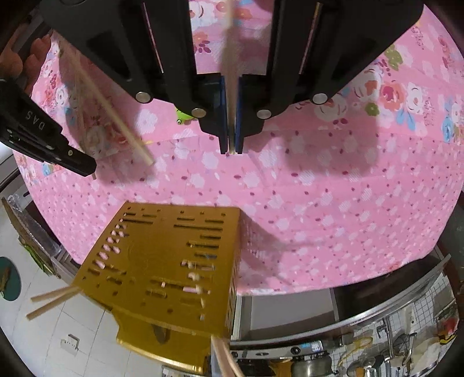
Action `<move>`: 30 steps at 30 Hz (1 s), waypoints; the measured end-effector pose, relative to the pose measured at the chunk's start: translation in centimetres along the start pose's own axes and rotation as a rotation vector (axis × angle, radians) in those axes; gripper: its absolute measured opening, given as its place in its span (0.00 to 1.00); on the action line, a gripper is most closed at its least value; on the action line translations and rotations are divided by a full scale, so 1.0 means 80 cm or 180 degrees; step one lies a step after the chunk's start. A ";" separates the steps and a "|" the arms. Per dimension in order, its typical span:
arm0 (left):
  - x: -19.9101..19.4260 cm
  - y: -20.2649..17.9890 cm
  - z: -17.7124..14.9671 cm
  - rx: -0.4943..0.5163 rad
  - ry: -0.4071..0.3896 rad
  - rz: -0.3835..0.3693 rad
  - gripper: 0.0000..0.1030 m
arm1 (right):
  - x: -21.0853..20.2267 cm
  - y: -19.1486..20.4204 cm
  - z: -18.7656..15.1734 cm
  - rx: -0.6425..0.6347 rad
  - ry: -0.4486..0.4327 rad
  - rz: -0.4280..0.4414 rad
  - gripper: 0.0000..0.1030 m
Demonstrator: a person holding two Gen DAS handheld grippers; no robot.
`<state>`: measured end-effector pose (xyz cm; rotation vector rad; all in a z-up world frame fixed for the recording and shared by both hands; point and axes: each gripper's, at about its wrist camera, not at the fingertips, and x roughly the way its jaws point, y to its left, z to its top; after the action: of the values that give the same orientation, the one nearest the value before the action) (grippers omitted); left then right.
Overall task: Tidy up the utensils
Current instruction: 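Lift the held chopsticks with both tools and carry them above the yellow holder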
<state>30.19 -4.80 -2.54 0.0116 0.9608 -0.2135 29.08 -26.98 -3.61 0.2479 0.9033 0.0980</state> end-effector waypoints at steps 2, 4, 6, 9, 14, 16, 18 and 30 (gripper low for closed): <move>-0.010 -0.001 0.001 0.0024 -0.0085 0.0006 0.03 | -0.008 -0.003 0.002 0.0009 -0.0073 0.0002 0.05; -0.019 -0.002 0.003 0.0039 -0.0152 0.0008 0.03 | -0.016 -0.003 0.004 -0.0003 -0.0126 0.0010 0.05; -0.026 -0.001 0.004 0.0031 -0.0208 0.0004 0.03 | -0.022 -0.001 0.005 -0.0034 -0.0167 -0.0010 0.05; -0.035 0.002 0.005 -0.0004 -0.0260 -0.0020 0.03 | -0.027 0.000 0.007 -0.0051 -0.0205 -0.0015 0.05; -0.045 0.005 0.006 -0.0039 -0.0331 -0.0049 0.03 | -0.033 0.000 0.006 -0.0054 -0.0251 -0.0018 0.05; -0.049 0.006 0.007 -0.0049 -0.0347 -0.0058 0.03 | -0.035 -0.001 0.007 -0.0056 -0.0264 -0.0018 0.05; -0.053 0.008 0.008 -0.0072 -0.0379 -0.0068 0.03 | -0.038 -0.001 0.007 -0.0053 -0.0286 -0.0010 0.05; -0.105 0.015 0.015 -0.0113 -0.0732 -0.0165 0.03 | -0.098 0.012 0.018 -0.0169 -0.0694 0.0048 0.05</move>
<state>26.72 -2.25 4.91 -0.0693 0.7362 -0.2401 25.37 -27.78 3.51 0.2116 0.6813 0.1064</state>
